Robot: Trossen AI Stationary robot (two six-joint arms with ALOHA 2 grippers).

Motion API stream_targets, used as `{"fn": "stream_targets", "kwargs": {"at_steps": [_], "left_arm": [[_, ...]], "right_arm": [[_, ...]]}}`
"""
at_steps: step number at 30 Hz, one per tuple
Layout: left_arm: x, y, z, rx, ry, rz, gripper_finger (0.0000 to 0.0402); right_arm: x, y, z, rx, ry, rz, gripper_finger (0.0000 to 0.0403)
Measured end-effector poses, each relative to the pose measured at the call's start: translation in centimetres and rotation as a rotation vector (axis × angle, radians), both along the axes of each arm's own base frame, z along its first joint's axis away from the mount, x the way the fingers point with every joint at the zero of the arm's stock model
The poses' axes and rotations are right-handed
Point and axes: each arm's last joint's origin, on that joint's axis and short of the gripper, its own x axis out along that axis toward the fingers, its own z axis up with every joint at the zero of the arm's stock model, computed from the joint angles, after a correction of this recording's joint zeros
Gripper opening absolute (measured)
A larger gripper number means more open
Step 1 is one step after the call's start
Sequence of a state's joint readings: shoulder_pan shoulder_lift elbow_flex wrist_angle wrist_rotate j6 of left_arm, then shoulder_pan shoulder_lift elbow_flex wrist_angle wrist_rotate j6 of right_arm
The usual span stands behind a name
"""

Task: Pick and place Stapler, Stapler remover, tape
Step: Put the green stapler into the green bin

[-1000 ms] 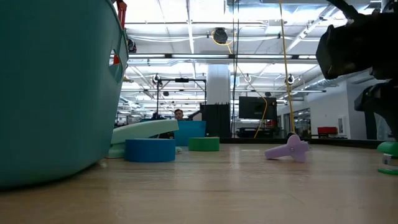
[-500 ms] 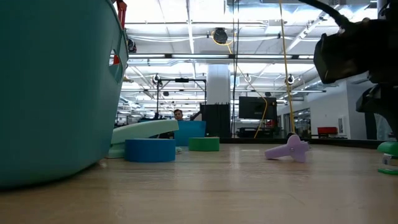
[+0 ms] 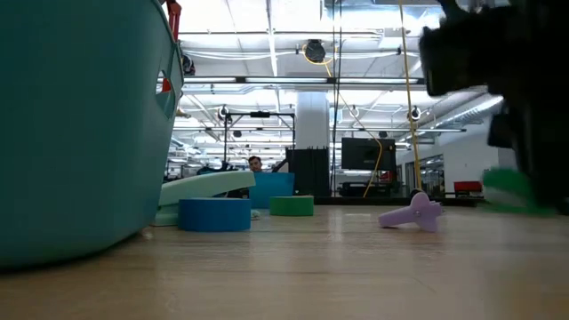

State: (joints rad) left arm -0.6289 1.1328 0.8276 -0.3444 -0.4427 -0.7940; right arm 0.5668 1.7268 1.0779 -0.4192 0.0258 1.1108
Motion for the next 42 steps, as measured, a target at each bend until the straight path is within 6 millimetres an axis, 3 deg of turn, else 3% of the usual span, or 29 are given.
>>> {"fn": "stream_targets", "kwargs": {"at_steps": [6,9,14,17,21,24,27,32,36,42], "left_arm": [[0.3,0.4,0.1,0.019,-0.009,0.000,0.0122],[1.0,0.7,0.5,0.043,-0.056,-0.081,0.0122],[3.0,2.0,1.4,0.118,-0.184,-0.138,0.0122],[4.7,3.5,1.5,0.077,-0.229,-0.174,0.0122],[7.5,5.5,-0.2,-0.059,-0.193,-0.269,0.0122],[9.5,6.0,-1.1,-0.123,-0.192,-0.373,0.0122],[11.4,5.6,-1.1,-0.083,-0.213,-0.484,0.0127],[14.9,4.3,0.8,-0.045,-0.237,-0.593,0.0155],[17.3,3.5,1.3,-0.030,-0.168,-0.671,0.0178],[18.9,3.6,0.1,-0.037,0.033,-0.719,0.0192]], "right_arm": [[2.6,-0.2,3.6,0.027,-0.097,-0.004,0.0061],[4.0,-0.7,5.7,0.039,-0.154,-0.007,0.0061],[5.7,-1.6,8.4,0.063,-0.234,-0.031,0.0061],[6.3,-1.8,9.4,0.064,-0.271,-0.052,0.0061],[6.6,-1.9,10.1,0.073,-0.295,-0.061,0.0061],[6.7,-1.8,10.3,0.088,-0.313,-0.070,0.0061],[6.9,-1.7,10.4,0.107,-0.330,-0.084,0.0061],[7.1,-1.6,10.7,0.136,-0.352,-0.107,0.0061],[7.2,-1.3,11.0,0.156,-0.389,-0.103,0.0061],[6.7,-0.2,10.9,0.164,-0.380,-0.075,0.0061]]}}
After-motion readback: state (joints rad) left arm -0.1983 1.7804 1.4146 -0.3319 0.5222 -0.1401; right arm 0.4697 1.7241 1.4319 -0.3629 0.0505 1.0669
